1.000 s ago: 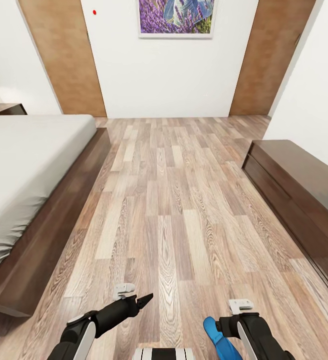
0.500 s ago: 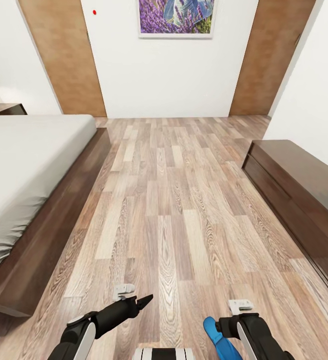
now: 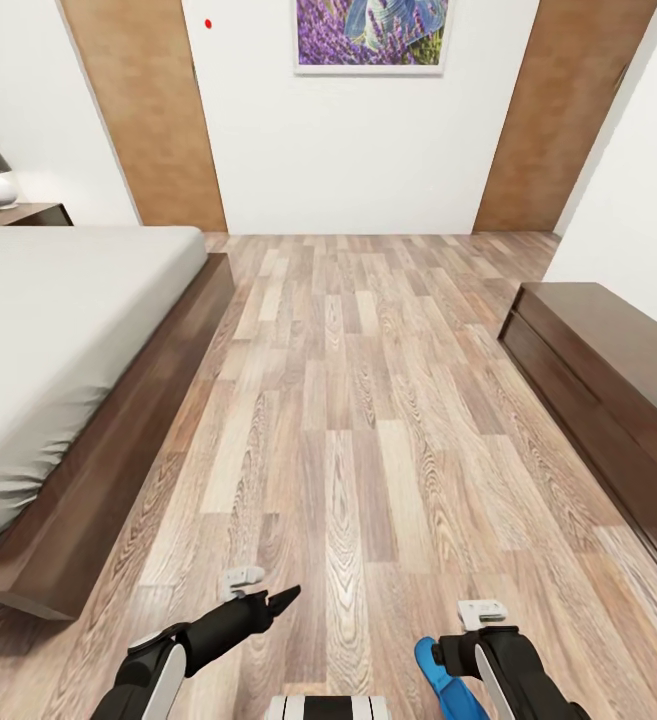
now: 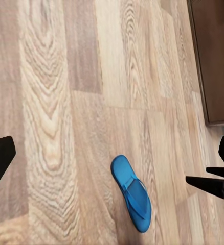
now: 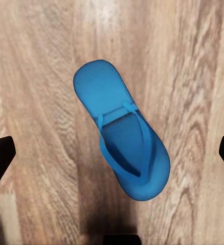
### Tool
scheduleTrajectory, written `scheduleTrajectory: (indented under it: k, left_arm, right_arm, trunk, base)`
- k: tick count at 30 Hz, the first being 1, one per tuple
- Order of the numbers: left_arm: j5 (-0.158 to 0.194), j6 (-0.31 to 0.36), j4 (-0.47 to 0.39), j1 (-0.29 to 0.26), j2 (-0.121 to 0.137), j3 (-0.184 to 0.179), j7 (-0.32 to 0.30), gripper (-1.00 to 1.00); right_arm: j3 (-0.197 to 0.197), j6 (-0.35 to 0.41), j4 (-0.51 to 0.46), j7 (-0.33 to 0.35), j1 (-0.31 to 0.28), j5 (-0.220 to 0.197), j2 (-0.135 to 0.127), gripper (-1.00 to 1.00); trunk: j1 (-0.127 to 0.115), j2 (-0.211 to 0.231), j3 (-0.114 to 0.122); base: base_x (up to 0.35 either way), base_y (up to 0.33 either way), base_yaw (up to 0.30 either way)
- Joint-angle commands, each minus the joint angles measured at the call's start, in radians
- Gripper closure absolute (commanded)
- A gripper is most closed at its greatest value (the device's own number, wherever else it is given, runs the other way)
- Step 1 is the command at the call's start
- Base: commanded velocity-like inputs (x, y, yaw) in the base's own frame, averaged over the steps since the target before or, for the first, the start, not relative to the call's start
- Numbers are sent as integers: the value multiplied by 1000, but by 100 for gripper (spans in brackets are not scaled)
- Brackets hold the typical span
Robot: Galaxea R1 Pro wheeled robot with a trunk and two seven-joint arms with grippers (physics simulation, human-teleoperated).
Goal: In the bedroom, move the book from the bed onto either nightstand, and place the two sandals side by side next to the bed.
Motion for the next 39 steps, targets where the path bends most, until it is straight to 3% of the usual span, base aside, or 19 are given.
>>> scheduleTrajectory:
  k: [1, 39]
  left_arm:
    - [6, 8, 0, 0, -1, 5, -3, -100]
    - [6, 8, -5, 0, -1, 8, -5, -100]
  right_arm:
    - [1, 5, -1, -1, 0, 1, 0, -100]
    - [-6, 9, -5, -4, -1, 3, -8, -100]
  trunk:
    - [0, 0, -1]
    - [0, 0, -1]
  base:
    - [0, 0, 12]
    - [-44, 0, 1]
